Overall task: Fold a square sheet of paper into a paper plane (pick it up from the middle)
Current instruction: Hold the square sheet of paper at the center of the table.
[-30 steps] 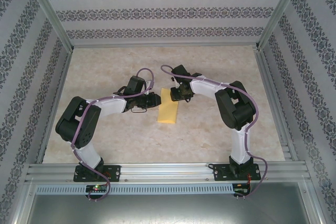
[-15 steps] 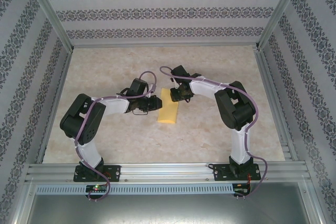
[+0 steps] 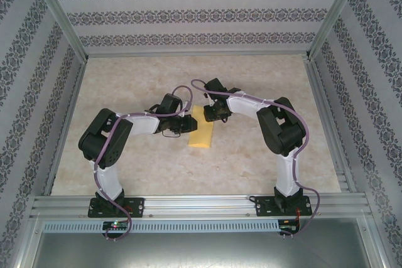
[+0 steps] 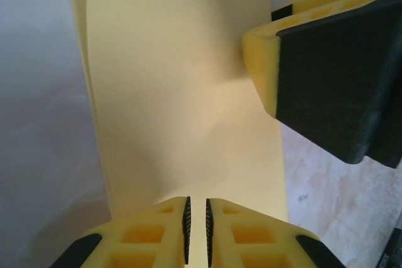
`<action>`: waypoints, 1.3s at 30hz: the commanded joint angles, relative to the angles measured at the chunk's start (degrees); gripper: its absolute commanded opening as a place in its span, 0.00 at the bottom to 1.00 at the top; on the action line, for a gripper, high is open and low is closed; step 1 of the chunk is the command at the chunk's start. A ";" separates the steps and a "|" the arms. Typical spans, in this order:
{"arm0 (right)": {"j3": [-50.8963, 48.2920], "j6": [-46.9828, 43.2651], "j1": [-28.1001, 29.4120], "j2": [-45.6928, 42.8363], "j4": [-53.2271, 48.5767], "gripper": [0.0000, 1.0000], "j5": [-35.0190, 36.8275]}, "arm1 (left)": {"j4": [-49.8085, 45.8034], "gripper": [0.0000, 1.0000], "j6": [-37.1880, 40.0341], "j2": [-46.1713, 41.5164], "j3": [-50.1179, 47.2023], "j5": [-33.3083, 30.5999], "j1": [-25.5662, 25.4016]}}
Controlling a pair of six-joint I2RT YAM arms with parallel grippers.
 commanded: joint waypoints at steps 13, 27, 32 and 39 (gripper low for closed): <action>-1.64 1.45 -0.16 -0.88 0.79 0.35 -1.71 | -7.84 0.18 7.04 4.21 2.36 -5.08 -1.43; -12.16 7.75 -4.54 -12.02 6.92 0.46 -9.51 | -13.53 0.17 11.71 5.29 3.72 -10.50 -2.18; -19.75 16.45 -5.79 -16.41 15.82 0.40 -18.30 | -13.94 0.17 12.39 5.89 3.83 -10.66 -2.33; -24.70 25.84 -5.21 -14.95 24.72 0.29 -26.58 | -14.19 0.17 12.88 6.10 4.20 -10.50 -2.38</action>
